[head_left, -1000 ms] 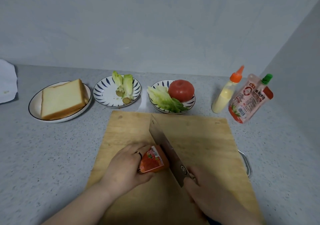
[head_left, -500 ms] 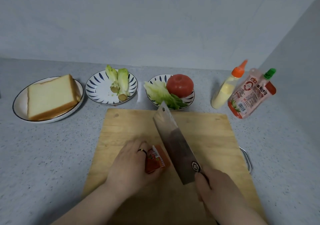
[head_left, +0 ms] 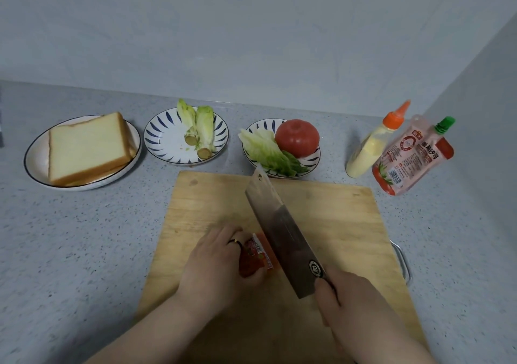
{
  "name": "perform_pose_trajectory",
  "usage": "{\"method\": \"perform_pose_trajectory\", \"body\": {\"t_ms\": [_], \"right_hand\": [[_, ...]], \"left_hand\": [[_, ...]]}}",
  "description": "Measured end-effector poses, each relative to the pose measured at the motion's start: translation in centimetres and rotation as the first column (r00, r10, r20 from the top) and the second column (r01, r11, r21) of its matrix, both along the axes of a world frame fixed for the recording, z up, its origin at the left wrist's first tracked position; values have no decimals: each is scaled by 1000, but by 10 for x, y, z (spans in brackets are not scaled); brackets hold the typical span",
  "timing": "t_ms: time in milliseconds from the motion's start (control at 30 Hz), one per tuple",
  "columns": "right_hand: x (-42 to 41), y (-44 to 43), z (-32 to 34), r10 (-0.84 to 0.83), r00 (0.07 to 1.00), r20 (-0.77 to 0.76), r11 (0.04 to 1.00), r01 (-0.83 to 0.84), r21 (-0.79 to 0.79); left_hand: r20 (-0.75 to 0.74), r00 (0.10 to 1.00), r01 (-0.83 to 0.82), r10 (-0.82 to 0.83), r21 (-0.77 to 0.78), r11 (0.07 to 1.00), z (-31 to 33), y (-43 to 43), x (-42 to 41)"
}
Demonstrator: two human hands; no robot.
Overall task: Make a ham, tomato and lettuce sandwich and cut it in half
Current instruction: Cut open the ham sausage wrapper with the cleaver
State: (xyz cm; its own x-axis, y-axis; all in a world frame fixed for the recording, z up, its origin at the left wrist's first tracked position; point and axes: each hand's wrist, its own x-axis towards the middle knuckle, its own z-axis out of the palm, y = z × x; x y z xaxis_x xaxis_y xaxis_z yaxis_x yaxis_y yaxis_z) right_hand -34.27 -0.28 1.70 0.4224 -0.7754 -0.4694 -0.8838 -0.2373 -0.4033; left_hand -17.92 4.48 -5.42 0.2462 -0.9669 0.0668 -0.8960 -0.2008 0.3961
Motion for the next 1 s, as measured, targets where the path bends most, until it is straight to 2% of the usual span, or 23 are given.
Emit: {"method": "perform_pose_trajectory", "body": {"t_ms": [300, 367, 433, 500, 600, 800, 1000], "right_hand": [[4, 2, 2, -19, 1000, 10, 999, 19, 29], [5, 3, 3, -15, 1000, 4, 1000, 15, 22], [6, 3, 3, 15, 1000, -12, 1000, -15, 0], [7, 4, 3, 43, 999, -30, 998, -44, -41], [10, 6, 2, 68, 995, -74, 994, -74, -84], [14, 11, 7, 88, 982, -167, 993, -100, -68], [19, 10, 9, 103, 980, -170, 991, -116, -71]], "left_hand": [[-33, 999, 14, -14, -16, 1000, -9, 0, 3], [-1, 1000, 12, -12, 4, 1000, -7, 0, 3], [27, 1000, 7, -6, -34, 999, -5, 0, 4], [-4, 1000, 3, -3, -1, 1000, -4, 0, 3], [-43, 999, -21, 19, -32, 999, -10, 1, 3], [-47, 999, -28, 26, -42, 999, -11, 1, 5], [-41, 999, 3, -2, 22, 1000, -12, -1, 7]]}}
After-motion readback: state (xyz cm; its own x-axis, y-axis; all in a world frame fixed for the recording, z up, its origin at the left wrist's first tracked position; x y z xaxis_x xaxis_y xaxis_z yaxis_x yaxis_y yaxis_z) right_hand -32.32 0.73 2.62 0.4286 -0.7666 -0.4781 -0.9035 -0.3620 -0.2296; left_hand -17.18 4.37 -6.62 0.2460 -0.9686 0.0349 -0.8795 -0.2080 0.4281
